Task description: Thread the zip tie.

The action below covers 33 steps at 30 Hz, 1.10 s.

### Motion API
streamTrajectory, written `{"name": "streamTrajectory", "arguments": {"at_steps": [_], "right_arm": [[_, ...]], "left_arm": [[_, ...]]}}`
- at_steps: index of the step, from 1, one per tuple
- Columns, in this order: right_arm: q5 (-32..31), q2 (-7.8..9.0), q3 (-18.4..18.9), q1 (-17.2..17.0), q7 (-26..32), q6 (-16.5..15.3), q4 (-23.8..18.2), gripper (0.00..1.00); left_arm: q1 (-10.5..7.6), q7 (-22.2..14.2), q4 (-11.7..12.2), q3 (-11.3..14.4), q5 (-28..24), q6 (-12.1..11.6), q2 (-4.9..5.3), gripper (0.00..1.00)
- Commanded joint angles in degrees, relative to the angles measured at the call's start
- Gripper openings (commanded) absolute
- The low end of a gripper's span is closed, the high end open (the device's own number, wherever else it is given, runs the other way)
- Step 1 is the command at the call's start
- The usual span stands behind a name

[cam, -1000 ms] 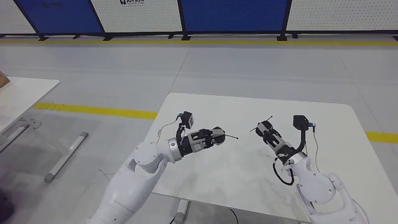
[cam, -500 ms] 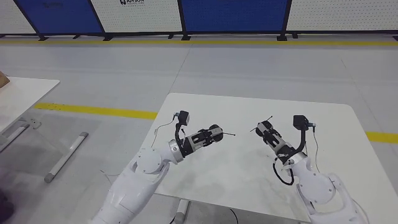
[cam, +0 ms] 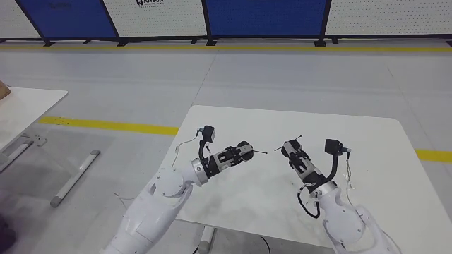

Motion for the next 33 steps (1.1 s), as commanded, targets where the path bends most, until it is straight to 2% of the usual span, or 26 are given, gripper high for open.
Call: {"name": "streamTrajectory", "arguments": {"at_steps": [1, 8, 15, 19, 23, 26, 33], "right_arm": [[0.0, 0.01, 0.0, 0.0, 0.1, 0.0, 0.0, 0.0], [0.0, 0.01, 0.0, 0.0, 0.1, 0.0, 0.0, 0.0], [0.0, 0.01, 0.0, 0.0, 0.1, 0.0, 0.0, 0.0], [-0.6, -0.2, 0.1, -0.4, -2.2, -0.1, -0.2, 0.0], [-1.3, -0.72, -1.6, -0.6, -4.4, -1.0, 0.3, 0.0], [-1.4, -1.14, -3.1, 0.1, -3.8, -0.4, 1.0, 0.0], [-1.4, -1.21, -3.3, 0.2, -3.7, -0.1, 1.1, 0.0]], "left_arm": [[-0.01, 0.9, 0.0, 0.1, 0.7, 0.2, -0.02, 0.0], [-0.41, 8.1, 0.1, 1.9, 7.4, 0.4, -0.27, 0.0], [-0.46, 8.0, 0.2, 2.3, 7.2, 0.6, -0.31, 0.0], [-0.46, 8.0, 0.2, 2.3, 7.2, 0.6, -0.31, 0.0], [-0.46, 8.0, 0.2, 2.3, 7.2, 0.6, -0.31, 0.0], [-0.46, 8.0, 0.2, 2.3, 7.2, 0.6, -0.31, 0.0], [-0.46, 8.0, 0.2, 2.3, 7.2, 0.6, -0.31, 0.0]]}}
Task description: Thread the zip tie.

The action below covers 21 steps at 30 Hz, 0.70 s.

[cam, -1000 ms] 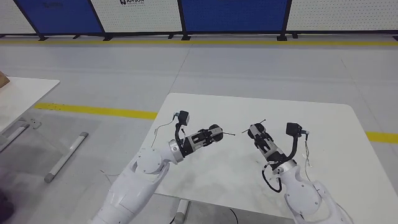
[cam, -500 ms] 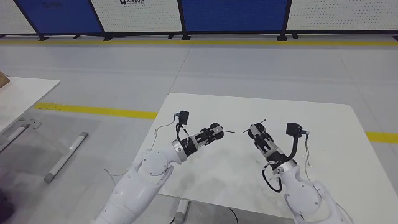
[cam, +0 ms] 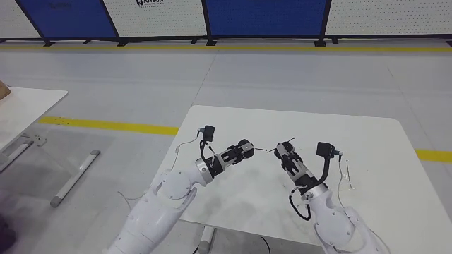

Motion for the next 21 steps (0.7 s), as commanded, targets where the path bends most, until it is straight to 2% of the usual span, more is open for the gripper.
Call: {"name": "streamTrajectory", "arguments": {"at_steps": [1, 11, 21], "right_arm": [[0.0, 0.0, 0.0, 0.0, 0.0, 0.0, 0.0, 0.0], [-1.2, -0.46, 0.1, -0.5, -3.0, 0.9, -0.1, 0.0], [-2.5, -1.17, -0.7, 0.1, -3.4, 1.8, 0.5, 0.0]], "left_arm": [[0.0, 0.0, 0.0, 0.0, 0.0, 0.0, 0.0, 0.0], [0.0, 0.0, 0.0, 0.0, 0.0, 0.0, 0.0, 0.0], [0.0, 0.0, 0.0, 0.0, 0.0, 0.0, 0.0, 0.0]]}}
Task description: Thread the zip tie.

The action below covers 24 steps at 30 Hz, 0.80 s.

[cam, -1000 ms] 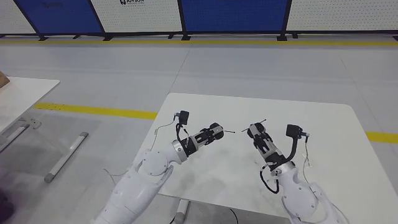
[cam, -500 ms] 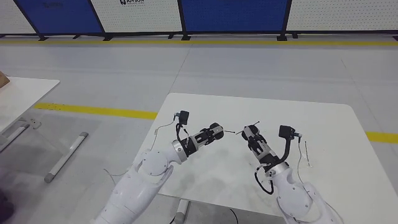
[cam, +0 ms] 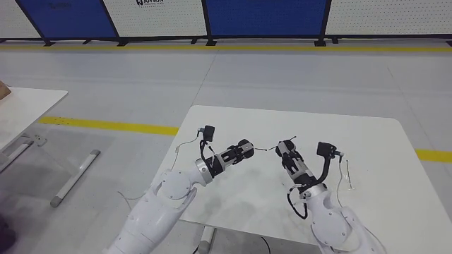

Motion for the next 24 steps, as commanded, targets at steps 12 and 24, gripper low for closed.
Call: {"name": "streamTrajectory", "arguments": {"at_steps": [12, 24], "right_arm": [[-1.1, -0.81, -0.5, 0.9, 0.8, 1.1, 1.0, 0.0], [-1.0, -1.71, -1.9, 1.6, 1.2, 0.6, 2.6, 0.0]], "left_arm": [[0.0, 0.0, 0.0, 0.0, 0.0, 0.0, 0.0, 0.0], [0.0, 0.0, 0.0, 0.0, 0.0, 0.0, 0.0, 0.0]]}}
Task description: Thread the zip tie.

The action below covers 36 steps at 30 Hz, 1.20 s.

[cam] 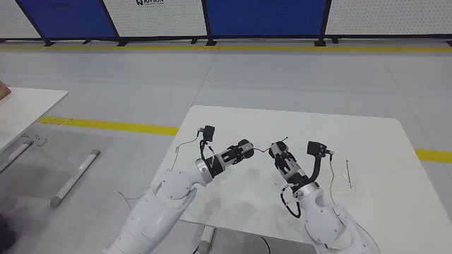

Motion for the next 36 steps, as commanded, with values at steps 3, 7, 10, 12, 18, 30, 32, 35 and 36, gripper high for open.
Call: {"name": "streamTrajectory", "arguments": {"at_steps": [3, 7, 10, 12, 18, 30, 32, 35, 36], "right_arm": [[0.8, -0.35, -0.1, 0.2, -1.2, -1.1, 1.0, 0.0], [3.7, -0.75, 0.0, 0.6, -1.4, -3.1, 2.6, 0.0], [4.3, -0.9, 0.2, 0.7, -1.2, -3.8, 3.3, 0.0], [4.2, -0.98, 0.3, 0.7, -1.1, -4.0, 3.5, 0.0], [4.1, -1.22, 0.4, 0.4, -0.9, -4.4, 3.7, 0.0], [5.0, -1.45, 1.8, -0.2, -0.5, -5.4, 3.5, 0.0], [4.9, -1.5, 2.0, -0.3, -0.4, -5.3, 3.4, 0.0], [4.7, -1.57, 2.1, -0.4, -0.3, -5.2, 3.2, 0.02], [4.7, -1.59, 2.2, -0.5, -0.3, -5.2, 3.1, 0.03]], "left_arm": [[0.0, 0.0, 0.0, 0.0, 0.0, 0.0, 0.0, 0.0], [0.0, 0.0, 0.0, 0.0, 0.0, 0.0, 0.0, 0.0], [0.0, 0.0, 0.0, 0.0, 0.0, 0.0, 0.0, 0.0], [0.05, 0.8, -0.2, 0.3, 0.0, 0.2, -0.06, 0.0], [0.12, 1.4, -0.4, 0.5, -0.9, -0.7, -0.09, 0.0], [0.04, 1.7, -0.3, 1.0, -1.1, -0.8, -0.02, 0.0], [0.0, 1.8, -0.3, 1.1, -0.9, -0.8, 0.0, 0.0], [-0.04, 1.9, -0.3, 1.2, -0.7, -0.6, 0.02, 0.0], [-0.04, 2.0, -0.3, 1.2, -0.7, -0.6, 0.03, 0.0]]}}
